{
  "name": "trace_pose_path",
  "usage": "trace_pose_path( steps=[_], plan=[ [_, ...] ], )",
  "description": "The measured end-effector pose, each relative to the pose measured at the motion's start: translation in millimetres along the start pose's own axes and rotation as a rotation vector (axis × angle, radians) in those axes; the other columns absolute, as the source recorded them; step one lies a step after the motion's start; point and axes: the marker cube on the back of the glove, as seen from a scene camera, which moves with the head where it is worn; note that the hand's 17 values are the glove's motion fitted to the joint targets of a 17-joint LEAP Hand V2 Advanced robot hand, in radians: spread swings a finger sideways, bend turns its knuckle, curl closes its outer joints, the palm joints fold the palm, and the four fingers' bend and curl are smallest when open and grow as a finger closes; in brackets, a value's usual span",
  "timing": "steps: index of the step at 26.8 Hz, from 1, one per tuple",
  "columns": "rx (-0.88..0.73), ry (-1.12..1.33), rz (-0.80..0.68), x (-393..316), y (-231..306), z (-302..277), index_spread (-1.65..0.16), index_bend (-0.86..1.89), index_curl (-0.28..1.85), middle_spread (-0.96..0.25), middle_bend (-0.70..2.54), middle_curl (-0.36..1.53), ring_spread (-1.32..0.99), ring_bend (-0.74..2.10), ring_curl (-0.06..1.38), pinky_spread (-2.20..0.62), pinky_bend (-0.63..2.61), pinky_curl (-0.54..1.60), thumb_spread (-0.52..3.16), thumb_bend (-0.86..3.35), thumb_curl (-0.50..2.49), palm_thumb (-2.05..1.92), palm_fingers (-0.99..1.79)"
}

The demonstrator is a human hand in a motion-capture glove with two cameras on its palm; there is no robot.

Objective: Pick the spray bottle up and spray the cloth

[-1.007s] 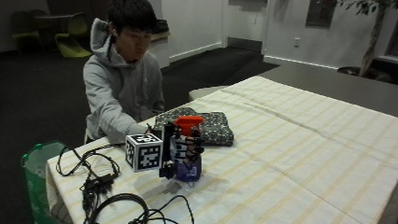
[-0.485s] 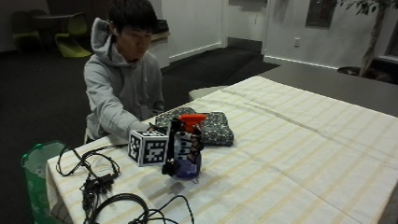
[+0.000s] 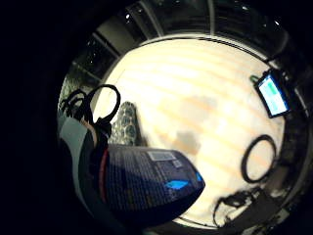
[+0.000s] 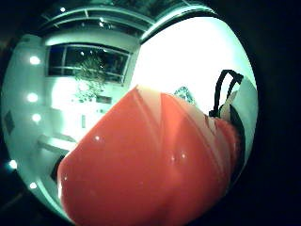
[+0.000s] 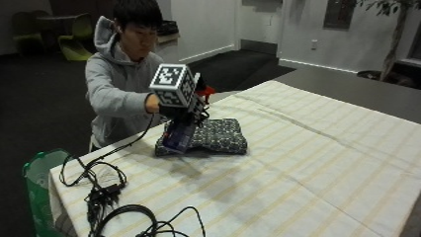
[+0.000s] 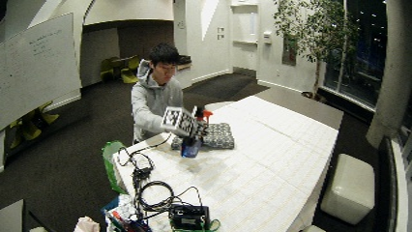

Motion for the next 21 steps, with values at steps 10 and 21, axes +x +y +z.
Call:
trace_pose_path(
  steps=[10,21],
  plan=[
    [-0.313,0.437,-0.004,-76.4,21.7,34.6,-0.16,0.49,0.47,-0.09,0.62,0.47,-0.18,0.52,0.41,-0.25,0.36,0.36,0.22,-0.03,0.66,0.98,1.38],
    [-0.473,0.547,0.056,-80.1,40.9,93.5,-0.16,0.48,0.49,-0.09,0.62,0.48,-0.18,0.52,0.42,-0.25,0.36,0.36,0.19,-0.03,0.69,0.97,1.38]
  ],
)
